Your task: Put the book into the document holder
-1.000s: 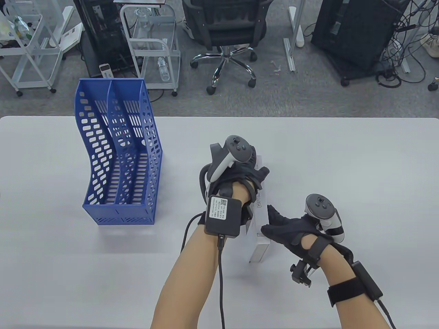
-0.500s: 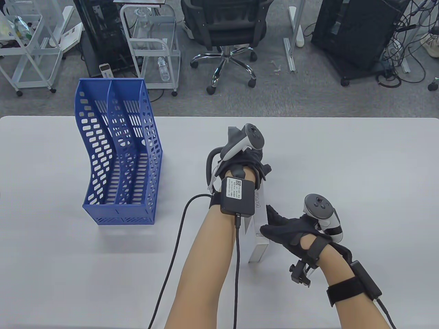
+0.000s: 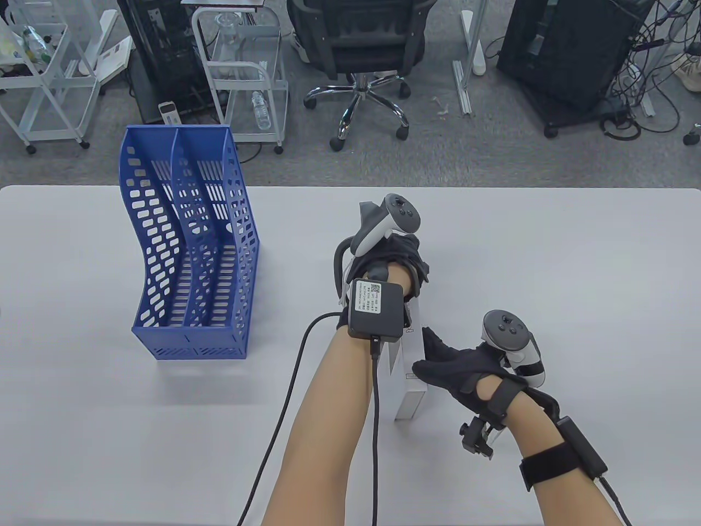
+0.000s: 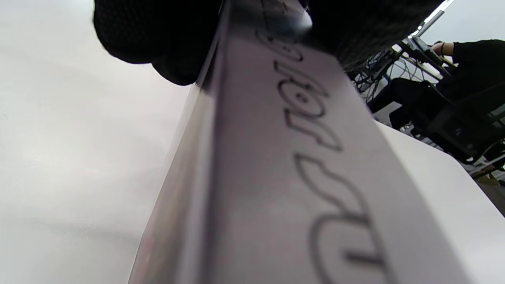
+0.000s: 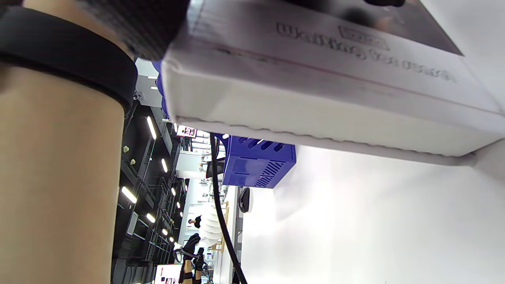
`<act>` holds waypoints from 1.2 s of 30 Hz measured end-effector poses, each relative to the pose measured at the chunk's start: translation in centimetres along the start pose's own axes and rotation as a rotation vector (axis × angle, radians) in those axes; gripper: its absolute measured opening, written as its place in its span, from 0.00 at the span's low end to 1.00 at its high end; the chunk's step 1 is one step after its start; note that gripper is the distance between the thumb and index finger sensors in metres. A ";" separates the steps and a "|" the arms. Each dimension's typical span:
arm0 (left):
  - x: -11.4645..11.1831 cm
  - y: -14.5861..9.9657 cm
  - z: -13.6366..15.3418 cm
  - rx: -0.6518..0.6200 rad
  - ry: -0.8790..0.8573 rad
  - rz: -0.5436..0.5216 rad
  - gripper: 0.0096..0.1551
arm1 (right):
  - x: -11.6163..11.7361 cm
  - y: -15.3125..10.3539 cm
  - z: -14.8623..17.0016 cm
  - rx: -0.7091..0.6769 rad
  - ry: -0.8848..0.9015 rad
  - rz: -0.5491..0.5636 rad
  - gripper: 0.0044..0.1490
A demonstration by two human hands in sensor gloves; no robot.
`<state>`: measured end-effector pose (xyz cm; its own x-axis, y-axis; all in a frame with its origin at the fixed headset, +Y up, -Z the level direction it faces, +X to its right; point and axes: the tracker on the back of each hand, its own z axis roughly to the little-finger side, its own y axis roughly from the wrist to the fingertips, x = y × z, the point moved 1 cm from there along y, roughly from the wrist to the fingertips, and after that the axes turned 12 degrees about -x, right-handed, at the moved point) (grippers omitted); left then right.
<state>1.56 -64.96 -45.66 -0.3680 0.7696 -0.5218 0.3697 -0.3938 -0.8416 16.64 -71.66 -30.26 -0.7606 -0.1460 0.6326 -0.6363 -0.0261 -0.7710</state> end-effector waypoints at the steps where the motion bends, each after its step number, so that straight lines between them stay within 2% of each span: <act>1: 0.1 -0.2 0.0 -0.011 -0.009 -0.021 0.42 | 0.0 0.0 0.0 -0.001 -0.002 -0.003 0.60; 8: 1.6 -2.5 0.2 -0.114 -0.072 -0.140 0.39 | -0.7 -0.4 -0.7 -0.004 -0.078 0.068 0.58; 15: 2.7 -6.7 1.0 -0.262 -0.097 -0.254 0.37 | -1.6 -0.9 -2.2 0.027 -0.660 0.203 0.56; 21: 2.3 -11.6 2.4 -0.451 -0.131 -0.401 0.36 | -0.8 -0.5 -2.8 0.026 -0.883 0.186 0.56; 24: 2.0 -14.3 3.2 -0.542 -0.102 -0.451 0.36 | -0.2 -0.3 -2.9 0.022 -0.930 0.167 0.56; 28: 1.8 -17.9 4.3 -0.638 -0.059 -0.598 0.35 | 0.4 -0.1 -2.7 0.031 -0.942 0.138 0.56; 29: 1.8 -19.1 4.7 -0.670 -0.018 -0.663 0.35 | 0.6 -0.1 -2.7 0.035 -0.972 0.129 0.56; 36: 3.4 -24.4 7.3 -0.723 0.094 -0.934 0.34 | 1.1 0.1 -2.7 0.045 -1.087 0.101 0.56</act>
<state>-14.93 -56.38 -27.87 -0.6983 0.6541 0.2908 0.3984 0.6926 -0.6013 15.35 -69.15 -29.47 -0.2743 -0.9445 0.1806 -0.5556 0.0024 -0.8315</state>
